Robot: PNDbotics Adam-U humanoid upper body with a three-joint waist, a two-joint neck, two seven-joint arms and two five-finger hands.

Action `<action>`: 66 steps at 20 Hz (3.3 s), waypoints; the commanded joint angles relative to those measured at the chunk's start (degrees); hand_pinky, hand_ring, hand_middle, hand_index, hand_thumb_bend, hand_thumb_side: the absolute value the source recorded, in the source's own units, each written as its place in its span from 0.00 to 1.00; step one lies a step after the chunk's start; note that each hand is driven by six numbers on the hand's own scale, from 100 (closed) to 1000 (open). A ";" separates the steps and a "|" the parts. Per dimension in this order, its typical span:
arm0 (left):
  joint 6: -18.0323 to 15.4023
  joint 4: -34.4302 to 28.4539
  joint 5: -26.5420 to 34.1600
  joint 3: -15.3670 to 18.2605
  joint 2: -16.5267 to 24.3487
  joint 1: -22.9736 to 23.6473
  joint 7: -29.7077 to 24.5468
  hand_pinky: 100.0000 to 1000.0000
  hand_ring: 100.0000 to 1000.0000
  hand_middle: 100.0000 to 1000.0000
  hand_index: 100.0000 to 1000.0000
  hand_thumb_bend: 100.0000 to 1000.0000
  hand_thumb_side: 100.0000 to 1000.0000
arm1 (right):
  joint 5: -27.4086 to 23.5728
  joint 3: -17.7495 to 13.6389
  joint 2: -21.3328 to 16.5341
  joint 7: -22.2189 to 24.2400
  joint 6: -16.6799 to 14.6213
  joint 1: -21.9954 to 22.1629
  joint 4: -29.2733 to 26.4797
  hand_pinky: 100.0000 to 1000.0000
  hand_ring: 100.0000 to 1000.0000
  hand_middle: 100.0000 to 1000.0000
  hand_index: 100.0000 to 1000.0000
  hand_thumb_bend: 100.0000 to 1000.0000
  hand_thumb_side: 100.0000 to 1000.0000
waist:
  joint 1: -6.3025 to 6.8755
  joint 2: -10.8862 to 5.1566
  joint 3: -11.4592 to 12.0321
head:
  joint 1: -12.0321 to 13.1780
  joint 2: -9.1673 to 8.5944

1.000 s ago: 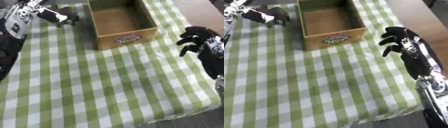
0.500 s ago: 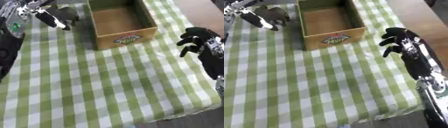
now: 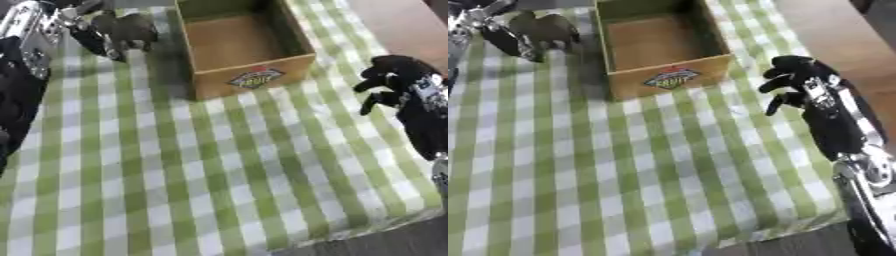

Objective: Pick up objects on the table and place them in the box.

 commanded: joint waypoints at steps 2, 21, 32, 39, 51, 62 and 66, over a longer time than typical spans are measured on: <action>1.15 0.52 -4.27 1.03 0.17 -0.66 4.30 0.75 0.80 0.77 0.85 0.71 0.00 | 0.21 -0.02 -0.58 0.39 -0.14 -0.79 -0.43 0.34 0.59 0.59 0.75 0.00 0.70 | -0.07 -0.71 -0.26 | 0.80 -0.58; 2.69 3.71 -14.66 3.75 -2.22 0.24 17.30 0.47 0.38 0.25 0.51 0.48 0.00 | 0.66 0.06 -0.04 0.83 -0.18 -1.28 -0.33 0.34 0.59 0.59 0.74 0.00 0.71 | 0.03 0.42 -1.01 | 2.94 -1.22; 1.36 -1.13 -5.69 3.29 -0.89 -0.52 15.51 0.39 0.29 0.14 0.36 0.28 0.00 | 0.37 -0.16 -0.18 0.79 -0.22 -1.03 -0.27 0.34 0.60 0.59 0.74 0.00 0.70 | -0.33 -0.46 -0.06 | 2.73 -0.89; -0.85 -8.27 0.46 0.35 -0.69 -1.54 13.22 0.38 0.29 0.14 0.34 0.29 0.00 | 0.36 -0.19 -0.29 0.87 -0.25 -0.74 -0.10 0.34 0.60 0.59 0.74 0.00 0.70 | -0.58 -1.08 0.66 | 2.51 -0.94; -4.55 -12.77 2.72 -4.91 -7.34 -2.13 9.75 0.39 0.30 0.15 0.35 0.29 0.00 | -0.07 0.83 0.26 2.11 -0.14 -1.18 -0.03 0.34 0.60 0.59 0.75 0.00 0.70 | -1.38 -1.50 -0.61 | 3.57 -0.65; -9.89 -10.39 -1.46 -7.82 -12.08 -0.45 7.15 0.46 0.36 0.21 0.45 0.56 0.00 | -0.55 2.21 1.19 3.91 0.25 -2.46 0.35 0.34 0.60 0.59 0.75 0.00 0.70 | -1.24 -1.57 -2.03 | 4.84 -0.57; -12.29 -8.73 -3.47 -8.13 -12.77 0.00 3.86 0.51 0.40 0.26 0.50 0.34 0.00 | -0.65 2.40 1.30 4.19 0.31 -2.78 0.41 0.34 0.60 0.59 0.74 0.00 0.70 | -1.06 -1.56 -2.40 | 5.04 -0.64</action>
